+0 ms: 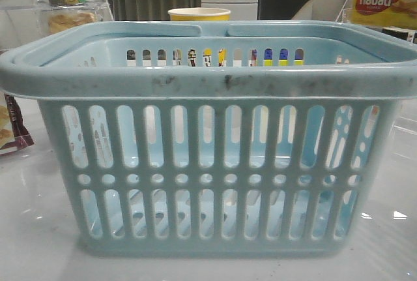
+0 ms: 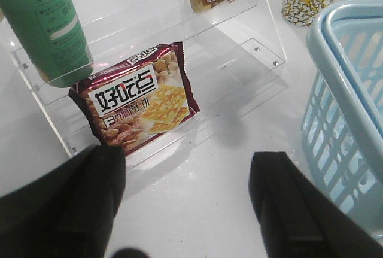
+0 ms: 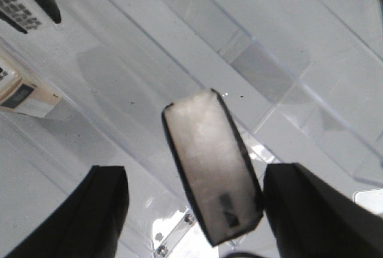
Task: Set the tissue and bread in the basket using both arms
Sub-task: 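Lift the black box and carry it over the basket with the right gripper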
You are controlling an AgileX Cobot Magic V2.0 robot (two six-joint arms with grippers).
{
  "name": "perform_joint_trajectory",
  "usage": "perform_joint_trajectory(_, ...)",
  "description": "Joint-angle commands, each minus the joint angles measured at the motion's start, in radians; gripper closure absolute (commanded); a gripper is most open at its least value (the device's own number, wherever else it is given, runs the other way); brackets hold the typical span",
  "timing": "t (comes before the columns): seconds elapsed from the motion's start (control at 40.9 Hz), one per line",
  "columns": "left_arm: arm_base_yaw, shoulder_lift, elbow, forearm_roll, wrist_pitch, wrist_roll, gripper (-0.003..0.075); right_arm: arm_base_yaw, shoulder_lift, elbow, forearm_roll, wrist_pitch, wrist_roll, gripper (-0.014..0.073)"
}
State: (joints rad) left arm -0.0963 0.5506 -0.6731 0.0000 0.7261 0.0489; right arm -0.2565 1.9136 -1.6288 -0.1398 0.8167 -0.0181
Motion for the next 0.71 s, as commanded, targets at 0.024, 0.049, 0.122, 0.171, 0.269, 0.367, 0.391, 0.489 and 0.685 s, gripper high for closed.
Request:
perform_joint_trajectory(0.024, 0.000, 0.009, -0.027, -0.007, -0.082, -0.007, 0.0215, -0.006, -0.041, -0.033, -0.024, -0.050, -0.005, 0.0030)
perform_joint_trajectory(0.049, 0.000, 0.009, -0.027, -0.010, -0.082, -0.007, 0.0215, -0.006, -0.041, -0.033, -0.024, -0.049, -0.005, 0.0045)
perform_joint_trajectory(0.122, 0.000, 0.009, -0.027, -0.011, -0.082, -0.007, 0.0215, -0.006, -0.039, -0.033, -0.024, -0.049, -0.005, 0.0111)
perform_joint_trajectory(0.171, 0.000, 0.009, -0.027, -0.011, -0.082, -0.007, 0.0215, -0.006, -0.041, -0.033, -0.024, -0.053, -0.005, 0.0169)
perform_joint_trajectory(0.269, 0.000, 0.009, -0.027, -0.011, -0.082, -0.007, 0.0215, -0.006, -0.041, -0.033, -0.024, -0.060, -0.005, 0.0272)
perform_joint_trajectory(0.367, 0.000, 0.009, -0.027, -0.011, -0.082, -0.007, 0.0215, -0.006, -0.041, -0.033, -0.024, -0.061, -0.005, 0.0351)
perform_joint_trajectory(0.391, 0.000, 0.009, -0.027, -0.011, -0.082, -0.007, 0.0215, -0.006, -0.042, -0.033, -0.024, -0.061, -0.005, 0.0372)
perform_joint_trajectory(0.489, 0.000, 0.009, -0.027, -0.013, -0.082, -0.007, 0.0215, -0.006, -0.046, -0.033, -0.024, -0.056, -0.005, 0.0433)
perform_joint_trajectory(0.685, 0.000, 0.009, -0.027, -0.013, -0.082, -0.007, 0.0215, 0.004, -0.112, -0.033, -0.019, -0.044, -0.005, 0.0472)
